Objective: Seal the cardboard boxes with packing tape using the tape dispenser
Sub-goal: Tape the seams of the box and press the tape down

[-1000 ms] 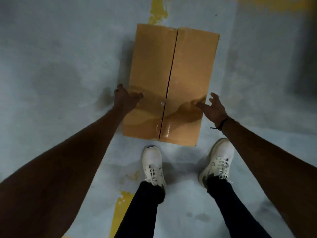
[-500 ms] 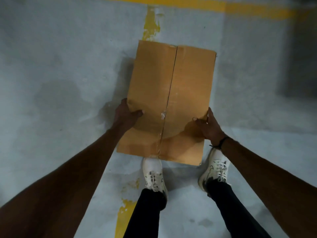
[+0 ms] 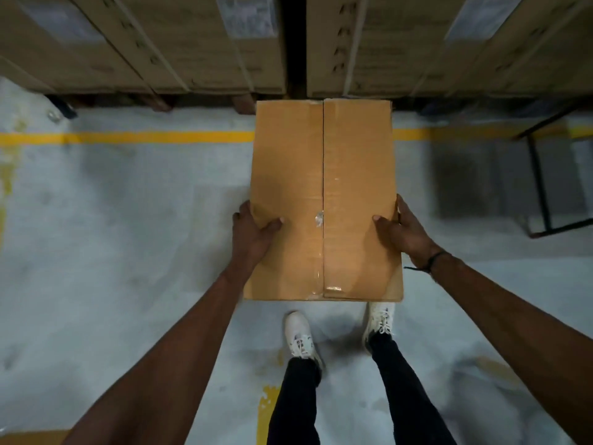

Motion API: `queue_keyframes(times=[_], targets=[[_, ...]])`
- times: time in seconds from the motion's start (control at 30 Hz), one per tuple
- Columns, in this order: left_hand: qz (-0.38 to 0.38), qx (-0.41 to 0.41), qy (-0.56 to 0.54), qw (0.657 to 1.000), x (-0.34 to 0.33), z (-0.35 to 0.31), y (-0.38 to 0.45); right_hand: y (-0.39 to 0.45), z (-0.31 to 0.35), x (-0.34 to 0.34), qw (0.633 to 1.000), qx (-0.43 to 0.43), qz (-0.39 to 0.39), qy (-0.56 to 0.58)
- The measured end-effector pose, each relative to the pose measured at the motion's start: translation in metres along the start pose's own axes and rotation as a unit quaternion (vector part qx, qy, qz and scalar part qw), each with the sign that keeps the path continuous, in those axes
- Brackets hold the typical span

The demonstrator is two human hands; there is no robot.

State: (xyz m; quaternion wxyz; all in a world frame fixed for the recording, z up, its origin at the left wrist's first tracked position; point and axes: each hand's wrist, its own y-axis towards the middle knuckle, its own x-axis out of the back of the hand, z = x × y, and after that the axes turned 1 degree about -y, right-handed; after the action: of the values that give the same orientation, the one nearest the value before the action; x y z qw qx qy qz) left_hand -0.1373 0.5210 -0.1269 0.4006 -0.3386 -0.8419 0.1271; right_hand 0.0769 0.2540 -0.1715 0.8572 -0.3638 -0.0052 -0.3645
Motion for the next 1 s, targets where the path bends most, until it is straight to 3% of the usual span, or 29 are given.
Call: queue_keyframes(times=[0.2,0.47,0.7,1.0], targets=[[-0.015,-0.087,-0.024,0.996,0.063,-0.129,-0.082,-0.127,0.123,0.082,0.996,0.074,-0.037,0.032],[-0.030,-0.215,-0.079,0.973,0.081,-0.282,-0.182,-0.267,0.193,0.189,0.968,0.165,-0.170,0.084],[-0.003,-0.307,-0.116,0.945,0.018,-0.408,-0.228,-0.312,0.199,0.321,0.926,0.220,-0.289,0.101],[0.090,-0.392,-0.120,0.908,-0.121,-0.546,-0.309,-0.371,0.133,0.480,0.879,0.217,-0.398,0.150]])
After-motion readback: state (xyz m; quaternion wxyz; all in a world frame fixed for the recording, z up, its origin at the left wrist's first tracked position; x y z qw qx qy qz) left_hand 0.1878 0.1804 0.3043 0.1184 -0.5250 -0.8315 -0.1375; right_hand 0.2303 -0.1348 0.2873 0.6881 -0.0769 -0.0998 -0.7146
